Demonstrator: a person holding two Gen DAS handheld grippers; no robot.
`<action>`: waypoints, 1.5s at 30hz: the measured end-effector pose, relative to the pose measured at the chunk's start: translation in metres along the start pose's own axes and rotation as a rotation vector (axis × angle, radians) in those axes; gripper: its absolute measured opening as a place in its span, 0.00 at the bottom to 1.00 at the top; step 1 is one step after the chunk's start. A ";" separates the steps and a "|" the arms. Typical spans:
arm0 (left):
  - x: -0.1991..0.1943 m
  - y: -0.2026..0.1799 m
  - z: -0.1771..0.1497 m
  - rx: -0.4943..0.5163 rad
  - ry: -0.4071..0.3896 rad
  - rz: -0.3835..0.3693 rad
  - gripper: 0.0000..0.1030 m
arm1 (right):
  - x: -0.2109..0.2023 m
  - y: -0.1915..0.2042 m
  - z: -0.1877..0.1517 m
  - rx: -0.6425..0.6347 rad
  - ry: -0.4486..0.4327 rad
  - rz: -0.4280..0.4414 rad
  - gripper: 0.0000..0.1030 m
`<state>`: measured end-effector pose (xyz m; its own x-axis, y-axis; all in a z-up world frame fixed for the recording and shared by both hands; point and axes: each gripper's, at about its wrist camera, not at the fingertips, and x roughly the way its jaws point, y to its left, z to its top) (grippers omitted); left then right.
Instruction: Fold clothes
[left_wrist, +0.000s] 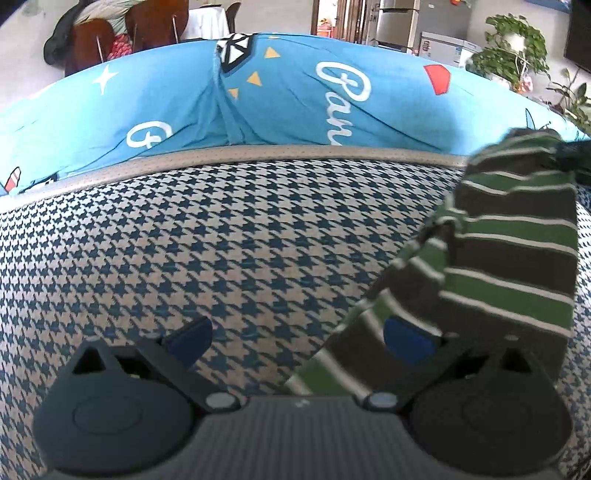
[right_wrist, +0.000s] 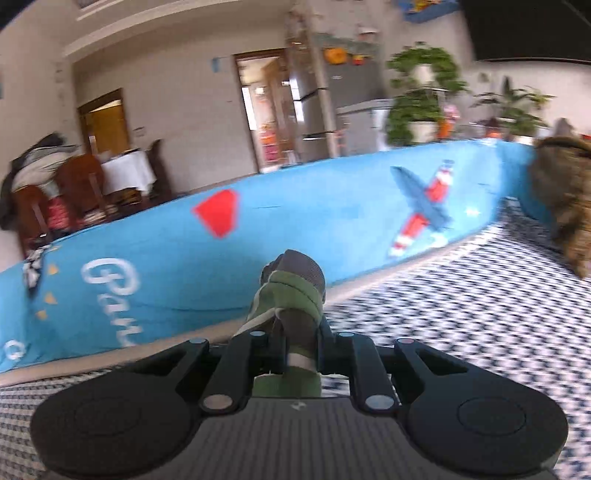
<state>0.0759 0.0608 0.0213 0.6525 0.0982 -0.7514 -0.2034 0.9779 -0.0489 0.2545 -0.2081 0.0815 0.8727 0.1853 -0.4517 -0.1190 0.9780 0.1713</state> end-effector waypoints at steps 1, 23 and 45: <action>0.000 -0.002 0.000 0.003 0.001 -0.004 1.00 | -0.002 -0.010 -0.001 0.013 0.005 -0.018 0.15; 0.011 -0.009 -0.022 -0.028 0.041 0.037 1.00 | -0.061 -0.052 -0.026 -0.021 0.150 0.005 0.43; -0.019 -0.019 -0.044 0.000 -0.007 0.092 1.00 | -0.140 0.039 -0.114 -0.280 0.300 0.395 0.53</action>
<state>0.0353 0.0319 0.0077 0.6361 0.1887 -0.7482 -0.2629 0.9646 0.0198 0.0733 -0.1853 0.0515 0.5688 0.5209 -0.6365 -0.5655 0.8096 0.1572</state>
